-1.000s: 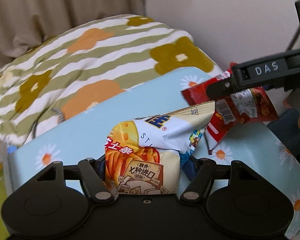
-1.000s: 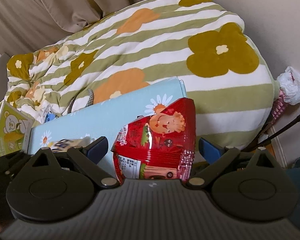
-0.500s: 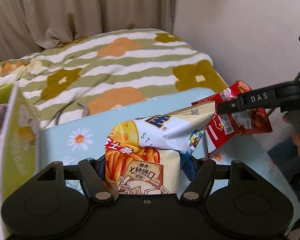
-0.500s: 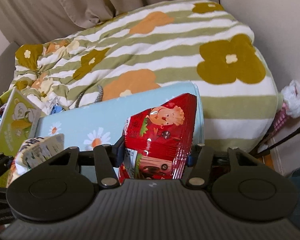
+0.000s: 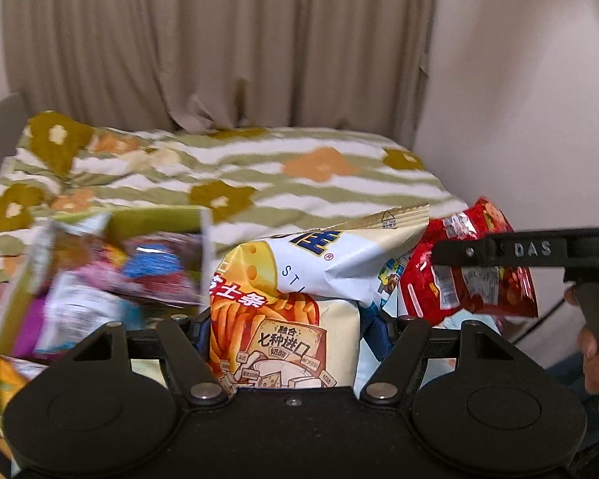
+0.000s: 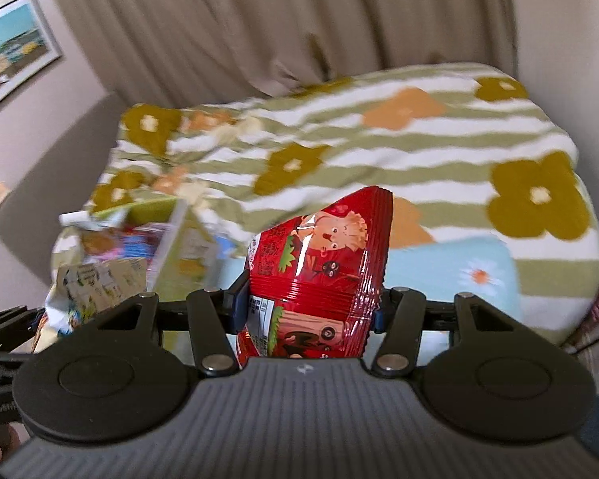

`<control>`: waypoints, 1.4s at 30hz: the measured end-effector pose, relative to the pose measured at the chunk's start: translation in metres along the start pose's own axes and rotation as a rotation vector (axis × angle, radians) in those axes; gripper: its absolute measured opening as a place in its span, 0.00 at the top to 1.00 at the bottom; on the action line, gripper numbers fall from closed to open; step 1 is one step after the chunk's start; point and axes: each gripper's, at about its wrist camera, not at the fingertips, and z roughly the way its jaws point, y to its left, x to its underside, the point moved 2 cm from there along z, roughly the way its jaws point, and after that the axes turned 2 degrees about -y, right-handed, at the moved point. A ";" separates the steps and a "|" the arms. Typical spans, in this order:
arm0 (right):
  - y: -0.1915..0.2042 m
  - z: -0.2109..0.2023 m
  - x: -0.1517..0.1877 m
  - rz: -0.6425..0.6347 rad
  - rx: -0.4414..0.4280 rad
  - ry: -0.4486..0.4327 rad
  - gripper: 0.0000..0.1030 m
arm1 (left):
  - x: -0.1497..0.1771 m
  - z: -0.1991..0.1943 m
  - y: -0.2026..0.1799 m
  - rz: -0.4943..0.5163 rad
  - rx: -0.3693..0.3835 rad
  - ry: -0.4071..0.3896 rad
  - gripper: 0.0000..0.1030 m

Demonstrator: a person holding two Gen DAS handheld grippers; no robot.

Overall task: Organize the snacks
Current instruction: 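Carry the orange fries bag left and red chocolate bag right into the box, release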

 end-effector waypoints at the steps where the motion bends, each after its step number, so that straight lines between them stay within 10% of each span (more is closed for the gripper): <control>1: 0.014 -0.002 -0.001 -0.004 -0.015 -0.009 0.33 | -0.002 -0.007 0.009 -0.003 -0.014 -0.010 0.29; 17: 0.172 0.037 -0.006 -0.004 -0.074 -0.063 0.33 | -0.023 -0.019 0.160 -0.057 -0.151 -0.022 0.20; 20: 0.183 0.046 -0.003 0.007 -0.041 -0.060 0.33 | -0.016 -0.008 0.171 -0.048 -0.128 0.000 0.00; 42: 0.235 0.093 -0.025 -0.066 -0.057 -0.034 0.29 | -0.016 -0.026 0.219 -0.054 -0.144 -0.018 0.00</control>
